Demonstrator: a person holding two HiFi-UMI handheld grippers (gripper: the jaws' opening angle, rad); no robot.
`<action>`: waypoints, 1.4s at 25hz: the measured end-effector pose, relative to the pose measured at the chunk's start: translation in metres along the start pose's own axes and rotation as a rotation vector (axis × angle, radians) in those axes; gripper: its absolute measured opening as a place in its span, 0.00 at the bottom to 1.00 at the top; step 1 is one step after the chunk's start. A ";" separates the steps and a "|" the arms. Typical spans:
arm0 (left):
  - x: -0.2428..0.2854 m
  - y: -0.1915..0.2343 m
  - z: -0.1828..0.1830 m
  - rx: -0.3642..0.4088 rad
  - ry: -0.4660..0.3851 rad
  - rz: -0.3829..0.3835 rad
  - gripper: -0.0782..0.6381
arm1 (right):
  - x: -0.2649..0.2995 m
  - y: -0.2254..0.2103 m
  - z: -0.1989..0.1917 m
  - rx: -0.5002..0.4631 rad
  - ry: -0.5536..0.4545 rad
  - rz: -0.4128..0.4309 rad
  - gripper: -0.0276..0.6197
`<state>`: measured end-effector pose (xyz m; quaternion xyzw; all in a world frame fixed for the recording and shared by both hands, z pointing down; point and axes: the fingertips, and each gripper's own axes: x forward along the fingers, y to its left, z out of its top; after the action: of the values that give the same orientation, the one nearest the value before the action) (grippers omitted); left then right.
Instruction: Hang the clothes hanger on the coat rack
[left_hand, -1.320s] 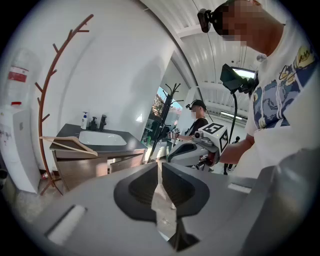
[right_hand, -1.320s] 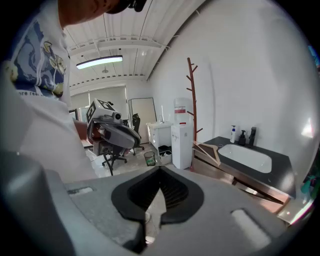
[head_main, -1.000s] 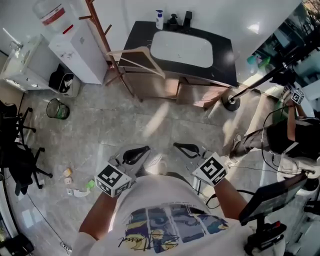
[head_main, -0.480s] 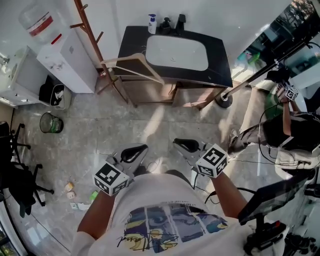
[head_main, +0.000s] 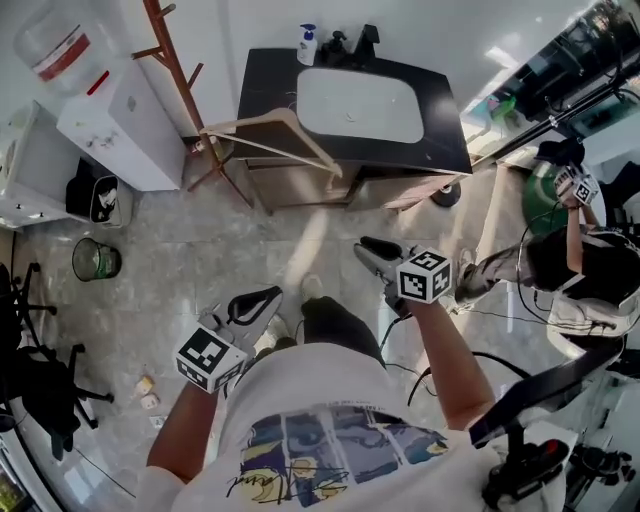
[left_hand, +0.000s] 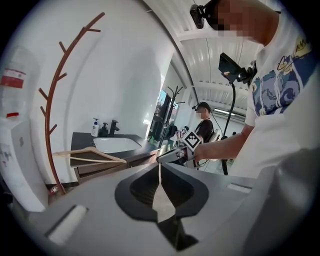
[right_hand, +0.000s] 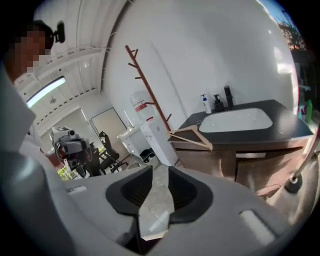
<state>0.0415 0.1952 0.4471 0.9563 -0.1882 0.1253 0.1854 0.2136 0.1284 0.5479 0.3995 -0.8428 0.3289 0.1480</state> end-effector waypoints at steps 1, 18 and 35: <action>0.006 0.007 0.003 -0.003 0.000 -0.002 0.13 | 0.007 -0.015 0.007 0.033 -0.003 0.004 0.20; 0.113 0.125 0.092 0.000 0.044 0.101 0.13 | 0.154 -0.184 0.059 0.480 0.110 0.280 0.36; 0.131 0.168 0.104 -0.008 0.085 0.107 0.13 | 0.222 -0.176 0.068 0.770 0.065 0.601 0.39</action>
<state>0.1087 -0.0324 0.4460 0.9379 -0.2315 0.1749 0.1900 0.2091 -0.1267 0.6884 0.1539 -0.7329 0.6571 -0.0856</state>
